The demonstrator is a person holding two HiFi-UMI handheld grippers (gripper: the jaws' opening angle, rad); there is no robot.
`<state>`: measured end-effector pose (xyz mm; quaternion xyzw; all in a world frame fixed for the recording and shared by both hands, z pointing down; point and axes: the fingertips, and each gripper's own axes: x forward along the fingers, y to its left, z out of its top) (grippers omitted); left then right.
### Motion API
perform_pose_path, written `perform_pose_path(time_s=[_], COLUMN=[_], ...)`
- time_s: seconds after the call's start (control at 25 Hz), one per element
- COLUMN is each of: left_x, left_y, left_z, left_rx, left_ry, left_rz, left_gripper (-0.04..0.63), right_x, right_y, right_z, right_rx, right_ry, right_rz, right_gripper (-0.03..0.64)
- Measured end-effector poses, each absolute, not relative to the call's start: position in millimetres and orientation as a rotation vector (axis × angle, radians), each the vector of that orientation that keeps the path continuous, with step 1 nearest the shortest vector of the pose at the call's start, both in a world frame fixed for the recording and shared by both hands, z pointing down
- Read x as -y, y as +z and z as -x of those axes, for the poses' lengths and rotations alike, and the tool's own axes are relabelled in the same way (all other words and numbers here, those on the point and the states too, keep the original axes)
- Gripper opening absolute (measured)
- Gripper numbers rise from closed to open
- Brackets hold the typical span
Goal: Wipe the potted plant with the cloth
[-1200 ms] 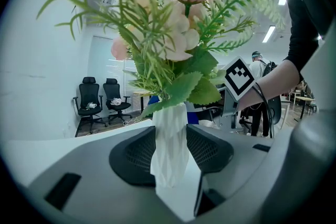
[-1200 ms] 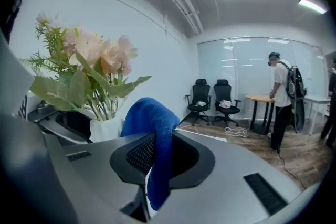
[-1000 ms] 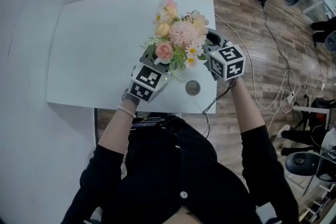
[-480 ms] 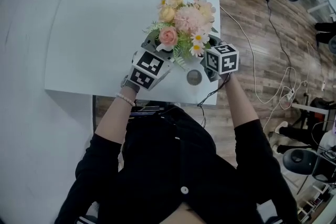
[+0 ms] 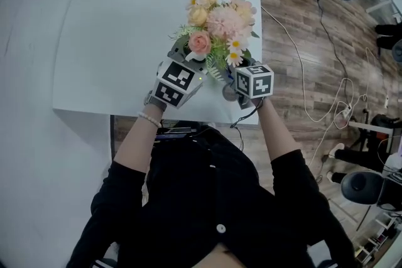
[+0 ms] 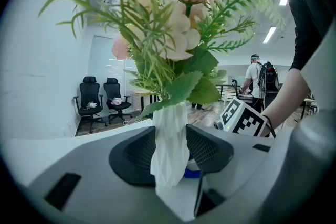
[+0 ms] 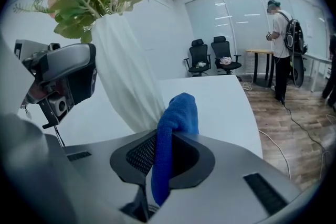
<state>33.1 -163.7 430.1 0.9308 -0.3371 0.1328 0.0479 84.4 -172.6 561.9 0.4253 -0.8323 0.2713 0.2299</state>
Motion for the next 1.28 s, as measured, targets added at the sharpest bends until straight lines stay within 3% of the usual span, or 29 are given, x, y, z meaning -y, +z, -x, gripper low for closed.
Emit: perform_pose_path(time_s=[0.76, 1.28], left_x=[165, 166], left_y=[431, 431], left_z=[-33, -34], left_rx=[1.063, 1.068], left_ry=[0.376, 0.354], left_rz=[-2.845, -2.855], left_gripper=[0.196, 0.196], right_x=[120, 112], right_y=[553, 483], right_z=[-89, -138], right_rx=[2.316, 2.338], right_ry=[1.079, 0.855], right_rz=[-1.222, -1.536], right_gripper=[0.077, 0.077])
